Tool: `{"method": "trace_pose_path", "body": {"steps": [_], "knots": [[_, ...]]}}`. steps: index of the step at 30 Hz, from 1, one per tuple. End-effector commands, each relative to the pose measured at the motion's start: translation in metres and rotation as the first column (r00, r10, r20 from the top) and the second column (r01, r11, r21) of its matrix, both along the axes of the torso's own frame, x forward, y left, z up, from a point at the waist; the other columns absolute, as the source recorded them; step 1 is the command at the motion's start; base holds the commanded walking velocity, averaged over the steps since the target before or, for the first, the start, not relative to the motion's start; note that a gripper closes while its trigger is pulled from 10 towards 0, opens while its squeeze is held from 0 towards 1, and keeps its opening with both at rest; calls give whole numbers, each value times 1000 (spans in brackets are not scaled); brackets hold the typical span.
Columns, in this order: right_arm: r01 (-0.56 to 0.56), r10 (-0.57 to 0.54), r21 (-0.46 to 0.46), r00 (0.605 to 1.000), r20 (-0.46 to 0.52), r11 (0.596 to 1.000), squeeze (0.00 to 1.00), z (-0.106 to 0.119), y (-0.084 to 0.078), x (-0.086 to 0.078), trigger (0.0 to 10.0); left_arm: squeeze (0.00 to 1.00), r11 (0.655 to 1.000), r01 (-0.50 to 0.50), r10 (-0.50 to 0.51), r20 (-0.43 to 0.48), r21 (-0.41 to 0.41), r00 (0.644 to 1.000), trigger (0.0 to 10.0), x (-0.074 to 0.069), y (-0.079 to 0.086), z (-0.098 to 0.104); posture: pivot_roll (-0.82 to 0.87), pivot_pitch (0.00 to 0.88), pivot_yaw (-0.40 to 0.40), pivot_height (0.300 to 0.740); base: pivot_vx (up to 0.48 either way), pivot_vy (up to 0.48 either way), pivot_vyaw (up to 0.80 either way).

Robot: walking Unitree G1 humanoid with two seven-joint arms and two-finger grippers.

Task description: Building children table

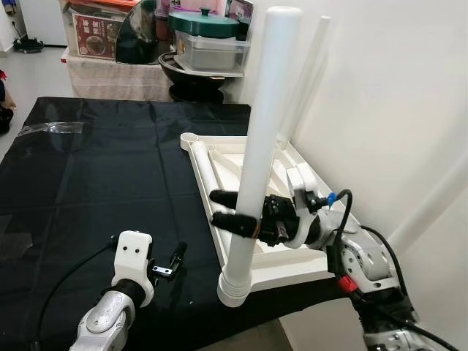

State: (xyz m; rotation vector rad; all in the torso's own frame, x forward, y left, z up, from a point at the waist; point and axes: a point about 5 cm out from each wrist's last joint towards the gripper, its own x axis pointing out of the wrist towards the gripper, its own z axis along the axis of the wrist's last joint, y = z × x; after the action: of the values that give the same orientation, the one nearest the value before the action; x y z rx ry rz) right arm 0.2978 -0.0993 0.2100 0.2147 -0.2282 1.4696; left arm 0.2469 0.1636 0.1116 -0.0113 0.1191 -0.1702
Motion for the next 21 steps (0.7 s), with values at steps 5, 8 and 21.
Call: {"method": "trace_pose_path", "body": {"steps": [5, 8, 21], "knots": [[146, -147, -14, 987, -68, 989, 0, -24, -2, -10, 0, 0, 1000, 3, -3, -27, -23, 1000, 10000, 1, -3, -5, 137, 0, -144, 740, 0, 0, 0], [266, -266, -18, 960, -89, 964, 0, -31, -8, -11, 0, 0, 1000, 7, -8, -27, -22, 1000, 10000, 2, -3, -5, 126, 0, -139, 740, 0, 0, 0], [670, -697, -210, 710, -102, 712, 0, -52, -20, 3, 0, 0, 1000, -9, 8, -23, -12, 1000, 10000, 6, 2, -4, 125, 0, -137, 740, 0, 0, 0]]}}
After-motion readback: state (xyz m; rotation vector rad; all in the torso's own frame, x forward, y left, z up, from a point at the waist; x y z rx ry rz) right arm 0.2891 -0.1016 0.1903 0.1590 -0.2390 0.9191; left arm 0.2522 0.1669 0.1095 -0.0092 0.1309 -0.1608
